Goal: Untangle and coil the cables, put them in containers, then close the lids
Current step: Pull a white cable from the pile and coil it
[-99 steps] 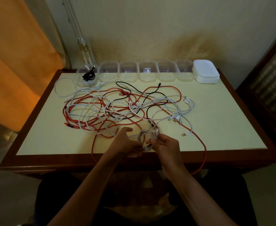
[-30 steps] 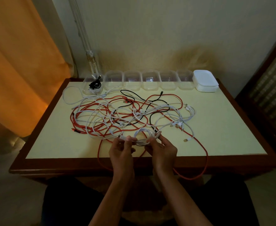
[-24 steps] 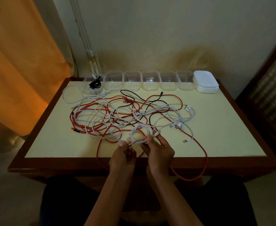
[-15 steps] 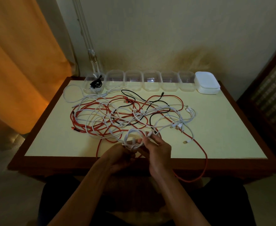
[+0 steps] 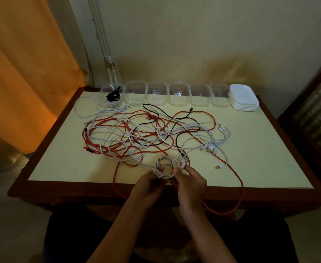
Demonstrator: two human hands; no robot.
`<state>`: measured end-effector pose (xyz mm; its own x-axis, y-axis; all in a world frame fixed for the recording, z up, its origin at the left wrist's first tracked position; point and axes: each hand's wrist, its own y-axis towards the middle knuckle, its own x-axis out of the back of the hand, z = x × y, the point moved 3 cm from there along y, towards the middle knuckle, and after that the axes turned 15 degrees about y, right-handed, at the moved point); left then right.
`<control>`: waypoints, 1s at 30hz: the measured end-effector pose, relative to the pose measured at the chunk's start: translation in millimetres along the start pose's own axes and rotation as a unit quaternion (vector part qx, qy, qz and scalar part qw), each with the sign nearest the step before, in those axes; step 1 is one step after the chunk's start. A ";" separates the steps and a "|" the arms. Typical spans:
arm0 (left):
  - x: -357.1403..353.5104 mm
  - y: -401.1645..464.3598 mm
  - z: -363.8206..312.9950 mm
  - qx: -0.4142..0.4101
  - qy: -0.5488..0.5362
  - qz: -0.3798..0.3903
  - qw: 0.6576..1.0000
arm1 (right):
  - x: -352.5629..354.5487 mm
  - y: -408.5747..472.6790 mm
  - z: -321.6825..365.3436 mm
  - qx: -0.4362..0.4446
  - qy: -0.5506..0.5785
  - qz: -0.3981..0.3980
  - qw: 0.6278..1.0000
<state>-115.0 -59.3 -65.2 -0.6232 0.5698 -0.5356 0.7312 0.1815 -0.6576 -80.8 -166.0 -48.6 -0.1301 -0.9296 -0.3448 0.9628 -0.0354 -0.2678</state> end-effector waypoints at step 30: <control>10.5 52.3 -201.3 -0.432 0.664 -0.225 0.567 | -92.4 138.6 68.0 0.134 -0.242 0.146 0.950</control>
<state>-27.4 117.5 1.4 -0.4610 0.3071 0.8326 0.8017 0.5465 0.2423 80.8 -109.9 7.3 0.2135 -0.9716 0.1024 0.9752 0.2182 0.0370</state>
